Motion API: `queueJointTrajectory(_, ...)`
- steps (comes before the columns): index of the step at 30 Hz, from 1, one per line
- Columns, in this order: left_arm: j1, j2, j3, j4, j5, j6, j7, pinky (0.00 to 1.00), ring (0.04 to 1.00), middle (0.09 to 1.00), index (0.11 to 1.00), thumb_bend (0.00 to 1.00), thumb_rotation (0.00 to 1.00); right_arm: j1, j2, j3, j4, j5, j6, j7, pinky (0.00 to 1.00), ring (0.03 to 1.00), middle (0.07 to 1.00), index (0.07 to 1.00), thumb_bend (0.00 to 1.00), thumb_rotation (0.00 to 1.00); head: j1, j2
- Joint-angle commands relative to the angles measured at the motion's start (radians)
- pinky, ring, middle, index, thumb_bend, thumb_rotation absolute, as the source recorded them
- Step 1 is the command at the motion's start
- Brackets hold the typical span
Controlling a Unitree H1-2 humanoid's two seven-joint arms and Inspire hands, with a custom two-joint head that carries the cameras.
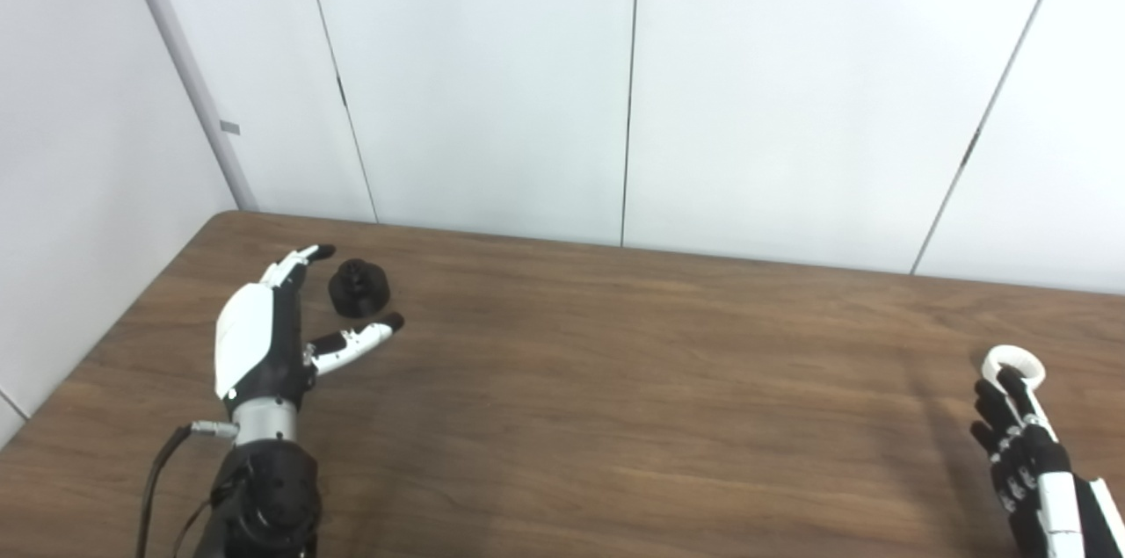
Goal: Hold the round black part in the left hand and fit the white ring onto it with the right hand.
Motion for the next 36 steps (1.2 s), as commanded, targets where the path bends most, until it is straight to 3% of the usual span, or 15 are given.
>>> queueJointTrajectory(1,-0.051,0.027,0.011,0.01,-0.008,-0.014,0.03,0.88,0.949,0.909,0.834,0.89,0.29,0.04,0.008,0.004,0.045,0.003,-0.013,0.003,0.97,0.976,0.955,0.965,0.62,0.96,0.0,0.002)
queueJointTrajectory(7,-0.118,0.065,0.004,0.104,0.004,0.029,0.027,0.89,0.968,0.926,0.853,0.89,0.3,0.041,0.012,0.006,0.04,0.006,-0.011,0.003,0.98,0.972,0.955,0.964,0.63,0.95,0.006,0.006)
queueJointTrajectory(16,-0.213,0.136,-0.038,0.273,0.006,0.027,0.041,0.97,0.973,0.916,0.845,0.93,0.3,0.044,0.013,0.008,0.028,0.0,-0.006,-0.001,0.97,0.969,0.957,0.965,0.63,0.95,-0.001,0.01)
queueJointTrajectory(26,-0.306,0.241,-0.185,0.415,0.074,0.103,-0.026,1.0,0.999,0.946,0.856,0.95,0.37,0.046,0.015,0.007,0.016,-0.005,0.007,-0.008,0.97,0.967,0.952,0.963,0.65,0.94,-0.003,0.011)
queueJointTrajectory(36,-0.351,0.263,-0.216,0.49,0.052,0.147,-0.061,1.0,1.0,0.953,0.854,0.93,0.37,0.047,0.017,0.008,0.012,-0.007,0.003,-0.005,0.98,0.965,0.949,0.961,0.62,0.95,-0.006,0.01)
